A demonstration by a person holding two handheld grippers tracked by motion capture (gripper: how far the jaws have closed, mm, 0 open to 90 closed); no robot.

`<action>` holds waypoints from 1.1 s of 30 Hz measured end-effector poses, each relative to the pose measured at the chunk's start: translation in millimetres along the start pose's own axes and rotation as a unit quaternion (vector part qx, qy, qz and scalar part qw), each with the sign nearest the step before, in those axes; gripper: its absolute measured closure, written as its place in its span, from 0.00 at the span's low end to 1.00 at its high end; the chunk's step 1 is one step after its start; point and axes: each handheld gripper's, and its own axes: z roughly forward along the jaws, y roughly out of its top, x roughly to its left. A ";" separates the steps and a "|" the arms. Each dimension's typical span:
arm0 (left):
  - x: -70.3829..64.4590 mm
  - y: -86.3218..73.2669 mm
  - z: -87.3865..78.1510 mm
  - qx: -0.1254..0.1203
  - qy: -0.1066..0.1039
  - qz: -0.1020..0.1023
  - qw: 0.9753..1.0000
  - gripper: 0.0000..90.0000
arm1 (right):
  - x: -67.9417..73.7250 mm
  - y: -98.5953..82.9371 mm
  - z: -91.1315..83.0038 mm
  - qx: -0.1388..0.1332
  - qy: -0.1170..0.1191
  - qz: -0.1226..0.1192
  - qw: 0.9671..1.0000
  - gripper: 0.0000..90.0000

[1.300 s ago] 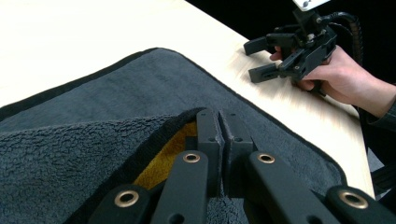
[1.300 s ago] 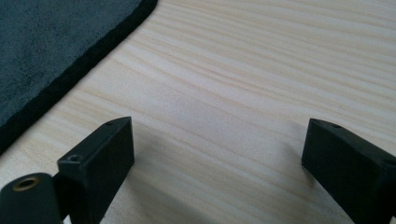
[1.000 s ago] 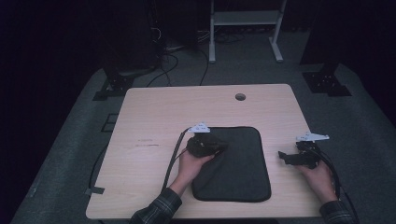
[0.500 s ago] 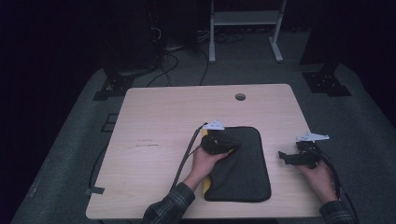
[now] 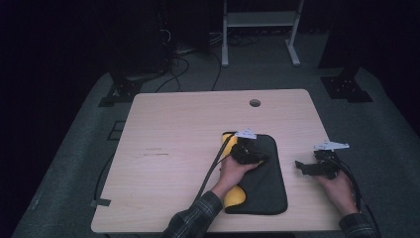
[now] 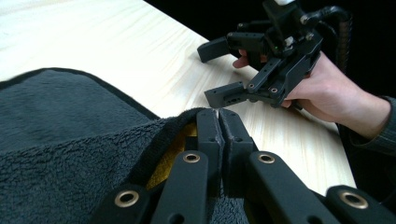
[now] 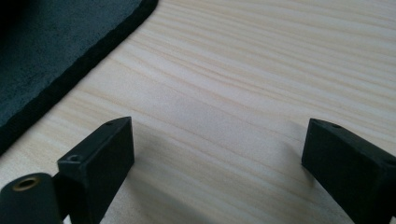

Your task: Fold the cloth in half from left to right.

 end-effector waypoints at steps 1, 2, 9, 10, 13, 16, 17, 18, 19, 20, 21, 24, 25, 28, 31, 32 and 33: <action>0.4 0.0 3.5 0.006 0.000 0.001 1.000 0.98 | 0.1 0.0 0.0 0.000 0.000 0.000 1.000 0.09; 1.1 -0.1 7.3 0.012 -0.002 0.000 1.000 0.98 | 0.0 0.0 0.0 0.000 0.000 0.000 1.000 0.09; 5.5 -2.6 28.7 0.040 0.005 -0.001 0.999 0.97 | -0.1 0.0 0.0 0.000 0.000 0.000 1.000 0.09; 6.0 -2.8 30.4 0.044 0.006 -0.001 0.999 0.97 | -0.1 0.0 0.0 0.000 0.000 0.000 1.000 0.09; 5.8 -2.3 35.1 0.060 0.015 0.006 0.998 0.97 | -0.1 0.0 0.0 0.000 0.000 0.000 1.000 0.09; 3.8 -1.4 37.7 0.067 0.023 0.011 0.997 0.96 | -0.1 0.0 0.0 0.000 0.000 0.000 1.000 0.09; 3.6 -1.2 37.9 0.069 0.024 0.013 0.997 0.94 | -0.2 0.1 0.0 0.000 0.000 -0.001 1.000 0.09; 2.9 -1.1 37.9 0.066 0.025 0.013 0.997 0.92 | -0.1 0.0 0.0 0.000 0.000 -0.001 1.000 0.09; 2.3 -0.5 37.2 0.063 0.026 0.017 0.998 0.89 | -0.1 0.0 0.0 0.000 0.000 0.000 1.000 0.09; 1.3 0.4 35.4 0.060 0.025 0.017 0.998 0.86 | -0.1 0.0 0.0 0.000 0.000 -0.001 1.000 0.09; 0.1 1.6 33.1 0.055 0.027 0.017 0.998 0.83 | -0.1 0.1 0.0 0.000 0.000 0.000 1.000 0.09; -3.2 6.4 21.4 0.046 0.034 0.031 0.998 0.77 | -0.1 0.0 0.1 0.000 0.000 -0.001 1.000 0.09; -4.6 7.6 16.4 0.045 0.038 0.035 0.998 0.76 | -0.1 0.0 0.0 0.000 0.000 0.000 1.000 0.09; -7.0 8.6 -1.9 0.040 0.052 0.045 0.997 0.73 | 0.0 0.0 0.0 0.001 0.000 0.000 1.000 0.09; -5.5 5.9 -23.3 0.036 0.070 0.051 0.996 0.70 | 0.0 0.0 0.0 0.001 0.000 0.001 1.000 0.09; -4.8 4.0 -30.4 0.034 0.077 0.052 0.995 0.69 | 0.1 0.0 0.0 0.001 0.000 0.001 1.000 0.09; -3.9 1.6 -36.9 0.032 0.084 0.051 0.995 0.68 | 0.1 0.0 0.0 0.001 0.000 0.001 1.000 0.09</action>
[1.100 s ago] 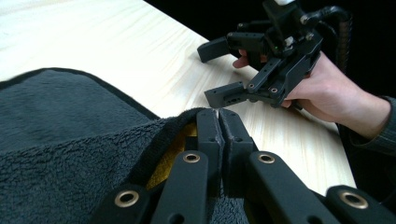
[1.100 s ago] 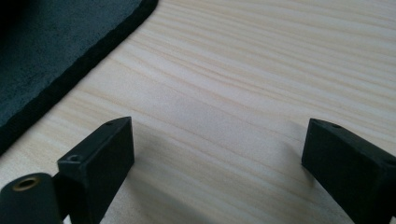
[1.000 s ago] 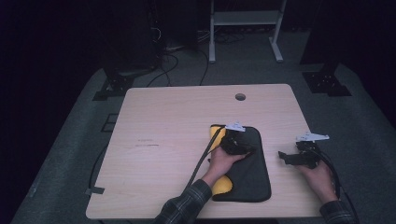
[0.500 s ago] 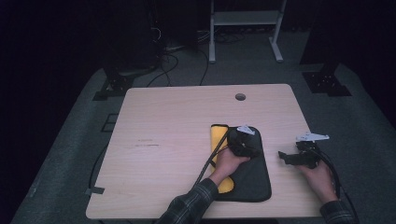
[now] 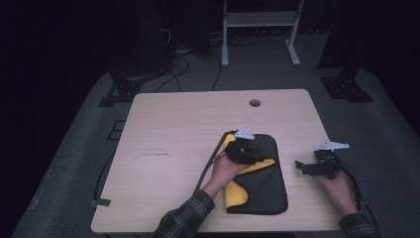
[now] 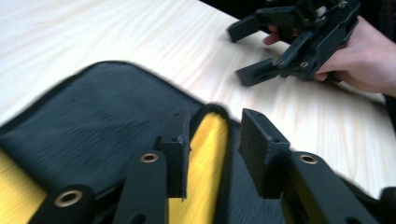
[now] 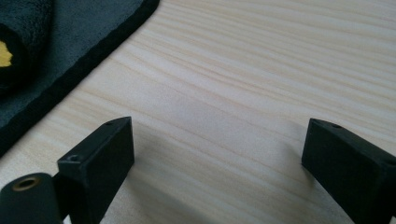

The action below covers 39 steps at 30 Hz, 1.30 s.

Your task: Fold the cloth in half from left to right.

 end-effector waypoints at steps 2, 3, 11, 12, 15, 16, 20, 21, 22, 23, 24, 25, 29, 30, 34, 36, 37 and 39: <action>4.3 -6.8 -12.6 0.001 0.019 0.000 1.000 0.67 | -0.1 0.0 0.0 0.000 0.000 0.000 1.000 0.09; 6.1 -9.0 -16.7 0.003 0.024 0.001 1.000 0.66 | 0.0 0.0 0.0 0.000 0.000 0.000 1.000 0.09; 20.7 -35.0 -50.0 0.013 0.082 -0.012 0.996 0.58 | 0.0 -0.4 -0.3 -0.001 0.000 0.000 1.000 0.09; 22.1 -38.5 -52.4 0.016 0.090 -0.015 0.996 0.57 | 0.0 -0.4 -0.3 -0.001 0.000 0.000 1.000 0.09; 26.3 -48.4 -56.6 0.025 0.102 -0.024 0.994 0.52 | 0.1 -0.5 -0.5 0.000 -0.001 0.001 1.000 0.09; 28.2 -51.6 -57.3 0.030 0.105 -0.026 0.994 0.51 | 0.1 -0.5 -0.5 0.000 -0.001 0.001 1.000 0.09; 31.1 -57.2 -56.1 0.046 0.116 -0.036 0.992 0.47 | 0.1 -0.5 -0.5 0.000 -0.001 0.001 1.000 0.09; 30.7 -58.2 -54.8 0.047 0.119 -0.039 0.991 0.46 | 0.1 -0.6 -0.6 0.000 -0.001 0.001 1.000 0.09; 30.1 -59.3 -53.0 0.050 0.122 -0.038 0.990 0.45 | 0.0 -0.6 -0.6 0.000 -0.001 0.001 1.000 0.09; 29.5 -60.5 -51.3 0.053 0.127 -0.037 0.990 0.45 | 0.0 -0.6 -0.5 0.000 -0.001 0.001 1.000 0.09; 28.7 -61.8 -49.4 0.056 0.131 -0.035 0.989 0.45 | 0.1 -0.6 -0.5 -0.001 -0.001 0.002 1.000 0.09; 28.2 -62.4 -48.5 0.059 0.135 -0.033 0.988 0.46 | 0.1 -0.6 -0.5 -0.001 -0.001 0.002 1.000 0.09; 25.5 -65.7 -44.6 0.067 0.138 -0.027 0.988 0.48 | 0.0 -0.7 -0.6 -0.001 -0.001 0.001 1.000 0.09; 24.1 -66.6 -43.7 0.067 0.139 -0.025 0.988 0.49 | 0.0 -0.7 -0.6 -0.001 -0.001 0.001 1.000 0.09; 20.3 -67.6 -42.8 0.066 0.149 -0.017 0.986 0.55 | -0.2 -0.7 -0.6 -0.001 -0.001 0.000 1.000 0.09; 18.5 -67.6 -42.9 0.069 0.149 -0.014 0.986 0.61 | -0.2 -0.7 -0.6 -0.001 -0.001 0.000 1.000 0.09; 17.9 -67.4 -42.9 0.069 0.145 -0.016 0.987 0.67 | -0.2 -0.7 -0.6 -0.001 -0.001 0.000 1.000 0.09; 16.8 -67.1 -42.9 0.073 0.131 -0.022 0.989 0.80 | -0.2 -0.7 -0.6 -0.001 -0.001 0.000 1.000 0.09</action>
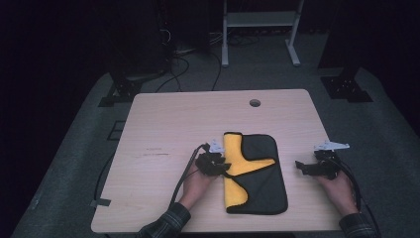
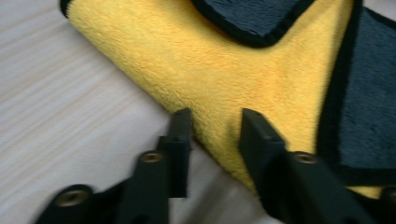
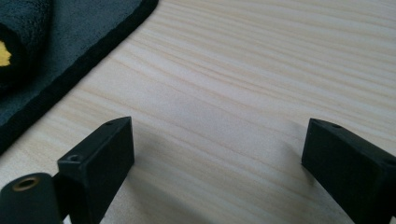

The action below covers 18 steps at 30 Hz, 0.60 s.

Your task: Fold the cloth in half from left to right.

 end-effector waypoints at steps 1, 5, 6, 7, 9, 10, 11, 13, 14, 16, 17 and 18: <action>-0.3 -0.2 0.3 0.000 -0.006 -0.005 1.000 0.86 | 0.0 0.0 0.0 0.000 0.000 0.000 1.000 0.09; 1.3 -1.1 -0.1 -0.002 -0.015 -0.008 1.000 0.94 | 0.0 0.0 0.0 0.000 0.000 0.000 1.000 0.09; 1.8 -1.3 -1.0 -0.001 -0.016 -0.006 1.000 0.94 | 0.0 0.0 0.0 0.000 0.000 0.000 1.000 0.09; 2.8 -1.7 -2.5 0.003 -0.015 -0.005 1.000 0.94 | 0.0 0.0 -0.1 0.000 0.000 0.000 1.000 0.09; 5.9 -3.8 -6.3 0.006 -0.014 -0.005 1.000 0.94 | 0.1 -0.1 -0.2 0.000 0.000 0.001 1.000 0.09; 7.8 -5.3 -8.4 0.006 -0.014 -0.006 1.000 0.94 | 0.0 -0.2 -0.3 0.000 0.000 0.001 1.000 0.09; 10.2 -6.9 -10.8 0.008 -0.014 -0.005 1.000 0.94 | 0.1 -0.2 -0.3 0.001 0.000 0.001 1.000 0.09; 14.6 -10.1 -15.2 0.008 -0.011 -0.009 1.000 0.94 | 0.1 -0.2 -0.3 0.001 0.000 0.001 1.000 0.09; 16.9 -11.6 -17.6 0.010 -0.008 -0.011 1.000 0.94 | 0.3 -0.2 -0.3 0.001 0.000 0.003 1.000 0.09; 21.6 -14.2 -21.9 0.012 -0.005 -0.012 1.000 0.94 | 0.3 -0.1 -0.4 0.001 0.000 0.003 1.000 0.09; 23.7 -15.6 -23.7 0.011 -0.003 -0.014 1.000 0.94 | 0.3 -0.2 -0.3 0.001 0.000 0.003 1.000 0.09; 26.3 -16.9 -26.0 0.013 -0.002 -0.015 1.000 0.94 | 0.3 -0.1 -0.4 0.001 0.000 0.003 1.000 0.09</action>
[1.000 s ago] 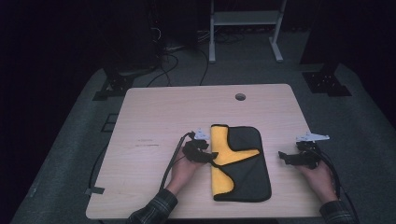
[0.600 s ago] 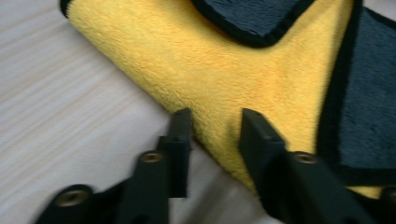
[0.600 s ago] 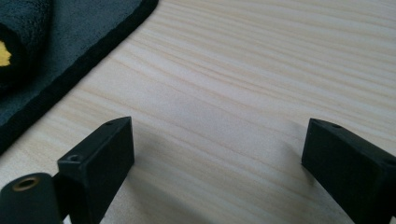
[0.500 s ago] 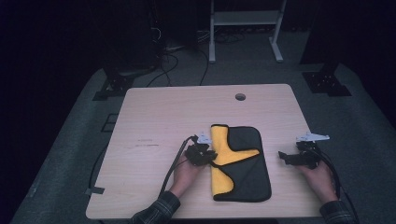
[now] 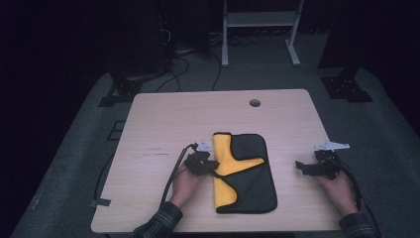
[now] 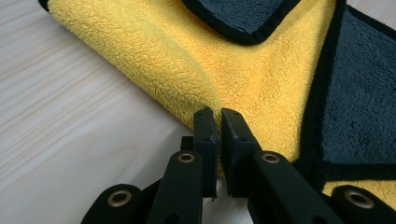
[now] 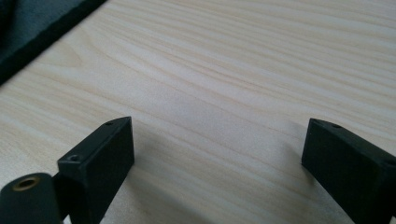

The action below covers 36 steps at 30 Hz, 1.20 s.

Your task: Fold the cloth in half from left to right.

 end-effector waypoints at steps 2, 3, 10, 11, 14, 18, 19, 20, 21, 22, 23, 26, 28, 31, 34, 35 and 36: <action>5.1 -2.9 -4.4 0.001 0.005 -0.002 1.000 0.94 | 0.0 0.0 0.0 0.000 0.000 0.000 1.000 0.09; 7.5 -4.5 -6.7 0.001 0.009 -0.004 1.000 0.94 | 0.0 0.0 0.0 0.000 0.000 0.000 1.000 0.09; 25.2 -18.4 -24.4 0.003 0.026 -0.019 0.999 0.94 | 0.1 -0.4 -0.3 0.000 0.001 -0.002 1.000 0.09; 27.4 -20.5 -26.4 0.003 0.026 -0.021 0.999 0.94 | 0.1 -0.4 -0.3 0.000 0.001 -0.003 1.000 0.09; 29.1 -24.5 -29.7 -0.005 0.028 -0.020 0.999 0.91 | 0.3 -0.9 -0.7 0.000 0.002 -0.002 1.000 0.09; 34.1 -28.4 -39.4 -0.010 0.033 -0.022 0.999 0.65 | 0.3 -0.9 -0.8 0.000 0.003 -0.003 1.000 0.09; 36.8 -30.0 -43.6 -0.014 0.033 -0.027 0.999 0.60 | 0.3 -1.1 -0.9 -0.001 0.003 -0.004 1.000 0.09; 39.5 -31.7 -48.1 -0.018 0.030 -0.031 0.999 0.55 | 0.0 -1.1 -0.8 -0.001 0.003 -0.005 1.000 0.09; 41.7 -33.9 -52.9 -0.022 0.032 -0.031 0.999 0.49 | 0.0 -1.0 -0.8 -0.001 0.003 -0.006 1.000 0.09; 43.0 -36.6 -57.3 -0.027 0.038 -0.030 0.998 0.44 | -0.1 -0.9 -0.8 0.000 0.004 -0.007 1.000 0.09; 44.0 -39.4 -61.5 -0.027 0.041 -0.028 0.998 0.40 | -0.1 -0.8 -0.8 -0.001 0.004 -0.007 1.000 0.09; 44.8 -48.5 -71.3 -0.026 0.054 -0.018 0.998 0.28 | 0.1 -0.2 -0.7 0.000 0.009 -0.009 1.000 0.09; 44.2 -55.1 -76.0 -0.018 0.063 -0.011 0.998 0.21 | 2.1 2.3 -2.1 -0.004 0.015 -0.012 1.000 0.11; 42.8 -64.0 -79.2 -0.007 0.068 -0.005 0.998 0.12 | 5.4 7.4 -6.9 -0.020 0.032 -0.013 0.999 0.14; 41.2 -73.7 -82.0 0.004 0.071 -0.004 0.997 0.06 | 11.2 13.2 -9.4 -0.024 0.037 -0.023 0.999 0.14; 40.4 -76.6 -82.4 0.008 0.072 -0.003 0.997 0.04 | 13.2 14.6 -9.5 -0.023 0.039 -0.026 0.999 0.14; 39.9 -79.5 -82.6 0.013 0.074 -0.001 0.997 0.03 | 15.2 16.0 -9.4 -0.021 0.043 -0.026 0.999 0.14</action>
